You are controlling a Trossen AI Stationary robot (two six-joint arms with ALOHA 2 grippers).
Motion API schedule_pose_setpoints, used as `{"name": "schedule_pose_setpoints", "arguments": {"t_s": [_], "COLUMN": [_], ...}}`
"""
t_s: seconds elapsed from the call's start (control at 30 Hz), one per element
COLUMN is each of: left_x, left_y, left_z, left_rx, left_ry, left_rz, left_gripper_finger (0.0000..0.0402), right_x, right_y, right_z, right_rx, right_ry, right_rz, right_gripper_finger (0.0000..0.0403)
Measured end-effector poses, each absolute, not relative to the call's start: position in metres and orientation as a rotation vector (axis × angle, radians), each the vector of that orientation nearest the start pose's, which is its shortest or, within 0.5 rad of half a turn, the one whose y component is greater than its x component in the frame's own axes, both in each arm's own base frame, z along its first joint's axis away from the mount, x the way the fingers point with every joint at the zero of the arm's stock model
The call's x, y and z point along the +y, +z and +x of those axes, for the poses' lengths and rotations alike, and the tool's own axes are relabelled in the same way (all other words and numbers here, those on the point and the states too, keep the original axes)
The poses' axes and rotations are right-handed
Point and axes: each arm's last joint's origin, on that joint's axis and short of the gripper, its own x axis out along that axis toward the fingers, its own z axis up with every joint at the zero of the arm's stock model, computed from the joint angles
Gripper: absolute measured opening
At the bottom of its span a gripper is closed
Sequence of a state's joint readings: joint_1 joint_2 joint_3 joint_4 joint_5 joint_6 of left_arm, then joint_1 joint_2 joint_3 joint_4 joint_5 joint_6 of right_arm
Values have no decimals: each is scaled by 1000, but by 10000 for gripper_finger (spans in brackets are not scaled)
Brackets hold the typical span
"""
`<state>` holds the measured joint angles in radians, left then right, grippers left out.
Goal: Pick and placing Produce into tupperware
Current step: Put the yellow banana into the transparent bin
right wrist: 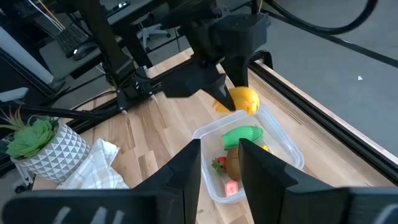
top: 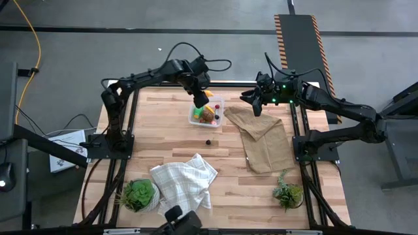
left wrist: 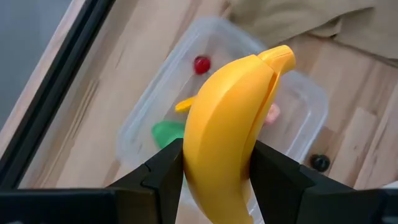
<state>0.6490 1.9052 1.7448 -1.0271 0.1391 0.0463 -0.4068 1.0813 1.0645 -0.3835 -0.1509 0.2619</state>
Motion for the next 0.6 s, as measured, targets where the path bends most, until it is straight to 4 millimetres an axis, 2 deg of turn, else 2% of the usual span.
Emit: {"name": "schedule_pose_setpoints", "arguments": {"t_s": [0.07, 0.2, 0.6], "left_x": [233, 230, 235], "left_y": [281, 264, 228], "left_z": [324, 337, 349], "left_rx": [1110, 1151, 1239], "left_ry": [405, 385, 370], "left_rz": [-398, -390, -431], "left_gripper_finger": [159, 159, 159], "right_x": [-87, -87, -87], "right_y": [355, 354, 352], "right_z": [213, 213, 212], "right_rx": [352, 359, 384], "right_ry": [-302, -302, -302], "right_rz": [364, 362, 358], "right_gripper_finger": [99, 99, 99]}}
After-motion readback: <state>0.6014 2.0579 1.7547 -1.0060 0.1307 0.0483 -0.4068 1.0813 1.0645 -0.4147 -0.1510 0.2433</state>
